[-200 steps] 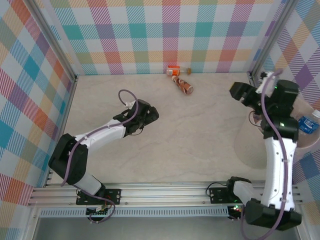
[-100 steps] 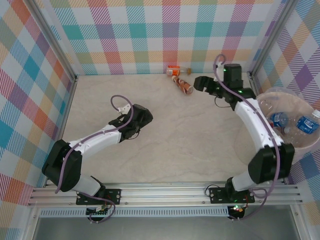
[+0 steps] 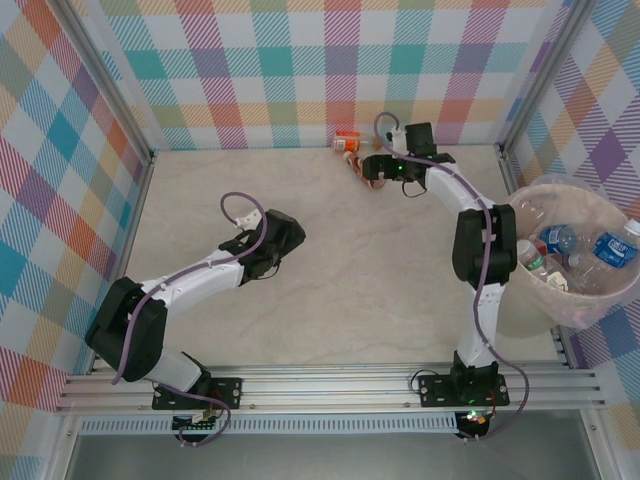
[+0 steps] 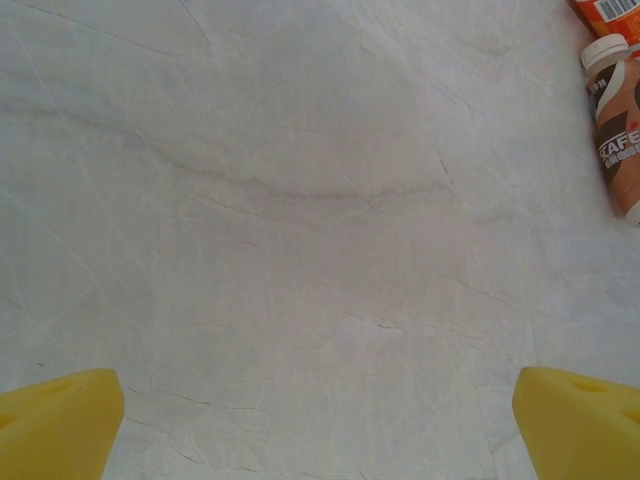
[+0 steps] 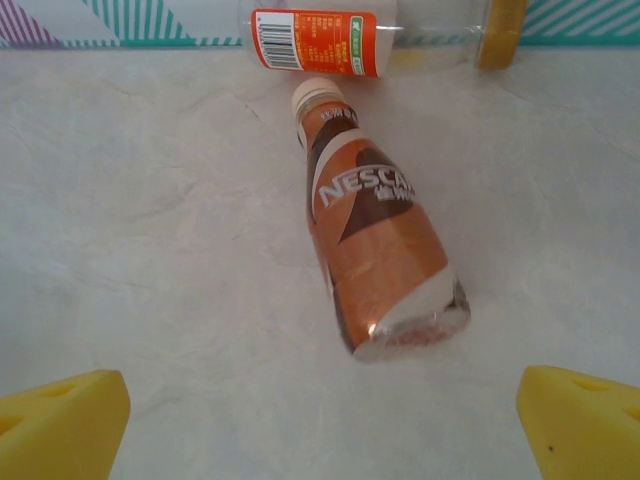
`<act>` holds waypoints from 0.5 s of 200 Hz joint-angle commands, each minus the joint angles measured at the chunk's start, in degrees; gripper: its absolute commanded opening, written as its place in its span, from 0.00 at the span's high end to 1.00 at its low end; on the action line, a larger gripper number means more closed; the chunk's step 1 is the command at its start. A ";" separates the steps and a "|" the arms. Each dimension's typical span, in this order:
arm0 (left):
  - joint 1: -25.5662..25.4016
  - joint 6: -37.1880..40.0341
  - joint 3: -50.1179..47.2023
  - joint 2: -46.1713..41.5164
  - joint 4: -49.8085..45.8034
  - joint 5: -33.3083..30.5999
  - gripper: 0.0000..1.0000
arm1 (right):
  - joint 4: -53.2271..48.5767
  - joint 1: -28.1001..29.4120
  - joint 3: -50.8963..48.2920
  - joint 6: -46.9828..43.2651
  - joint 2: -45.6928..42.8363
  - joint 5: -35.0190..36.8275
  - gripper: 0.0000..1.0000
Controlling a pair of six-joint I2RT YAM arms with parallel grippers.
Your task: Put the plastic bottles in the bin
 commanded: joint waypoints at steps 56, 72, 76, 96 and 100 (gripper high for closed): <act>1.91 -0.26 0.45 1.56 -0.58 -0.64 0.00 | -14.11 0.85 22.61 -16.14 16.05 0.74 0.00; 2.00 -0.26 0.56 1.75 -0.75 -0.48 0.00 | -18.44 1.63 29.02 -18.26 20.15 2.92 0.00; 2.04 -0.26 0.55 1.82 -0.82 -0.55 0.00 | -19.26 1.84 30.30 -18.67 21.03 3.31 0.00; 2.17 -0.35 0.34 1.77 -0.93 -0.54 0.00 | -21.31 2.77 34.79 -19.41 24.55 4.53 0.00; 2.17 -0.35 0.28 1.66 -0.93 -0.49 0.00 | -21.89 2.96 35.61 -19.50 25.16 4.59 0.00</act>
